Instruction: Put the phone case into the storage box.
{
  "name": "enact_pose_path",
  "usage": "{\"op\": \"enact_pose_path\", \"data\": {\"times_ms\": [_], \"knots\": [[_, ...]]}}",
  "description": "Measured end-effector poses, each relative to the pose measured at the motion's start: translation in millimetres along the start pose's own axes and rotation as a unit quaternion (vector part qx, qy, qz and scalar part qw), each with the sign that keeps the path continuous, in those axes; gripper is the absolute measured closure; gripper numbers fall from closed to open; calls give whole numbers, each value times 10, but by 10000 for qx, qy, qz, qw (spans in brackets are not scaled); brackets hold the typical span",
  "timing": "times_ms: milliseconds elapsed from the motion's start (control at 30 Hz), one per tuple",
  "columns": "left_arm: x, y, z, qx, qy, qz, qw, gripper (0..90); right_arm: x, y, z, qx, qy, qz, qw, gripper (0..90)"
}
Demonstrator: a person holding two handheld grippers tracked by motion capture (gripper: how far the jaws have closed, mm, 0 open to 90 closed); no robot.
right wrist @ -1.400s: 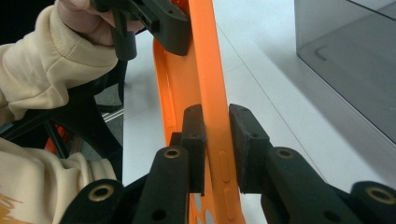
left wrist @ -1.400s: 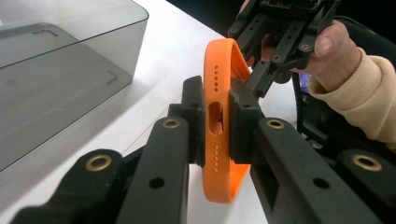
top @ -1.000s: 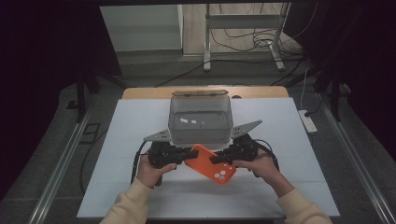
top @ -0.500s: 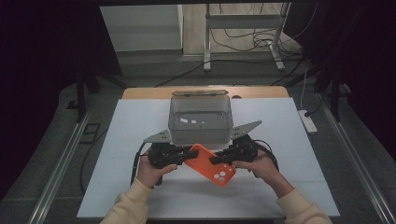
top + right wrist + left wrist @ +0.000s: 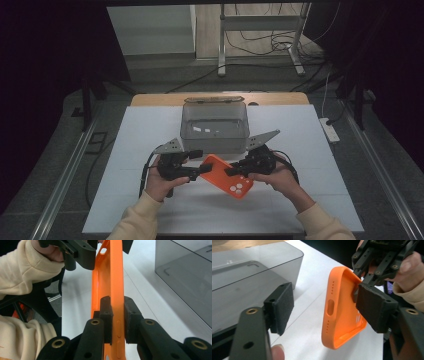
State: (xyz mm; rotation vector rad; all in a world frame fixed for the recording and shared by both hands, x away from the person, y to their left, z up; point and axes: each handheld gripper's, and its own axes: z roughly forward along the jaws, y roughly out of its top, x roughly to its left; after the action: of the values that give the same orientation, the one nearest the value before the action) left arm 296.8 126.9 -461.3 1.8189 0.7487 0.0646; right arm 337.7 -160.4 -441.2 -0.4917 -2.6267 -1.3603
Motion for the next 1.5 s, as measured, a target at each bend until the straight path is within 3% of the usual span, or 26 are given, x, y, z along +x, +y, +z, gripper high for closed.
{"op": "enact_pose_path", "data": {"times_ms": [300, 900, 1133, 1500], "knots": [[-56, -40, -70, 103, 491, 143, 9986, 219, -6, -1, -11, 7, -104, -27, 9999, 797], [-26, -185, -182, 304, 1108, 290, 9930, 185, -14, -6, -51, -68, -292, -78, 9995, 796], [-19, -224, -202, 353, 1238, 352, 9911, 184, -14, -7, -53, -87, -344, -104, 9993, 796], [27, -384, -353, 335, 1417, 222, 9891, 181, -13, -17, -66, -91, -407, -98, 9991, 796]]}}
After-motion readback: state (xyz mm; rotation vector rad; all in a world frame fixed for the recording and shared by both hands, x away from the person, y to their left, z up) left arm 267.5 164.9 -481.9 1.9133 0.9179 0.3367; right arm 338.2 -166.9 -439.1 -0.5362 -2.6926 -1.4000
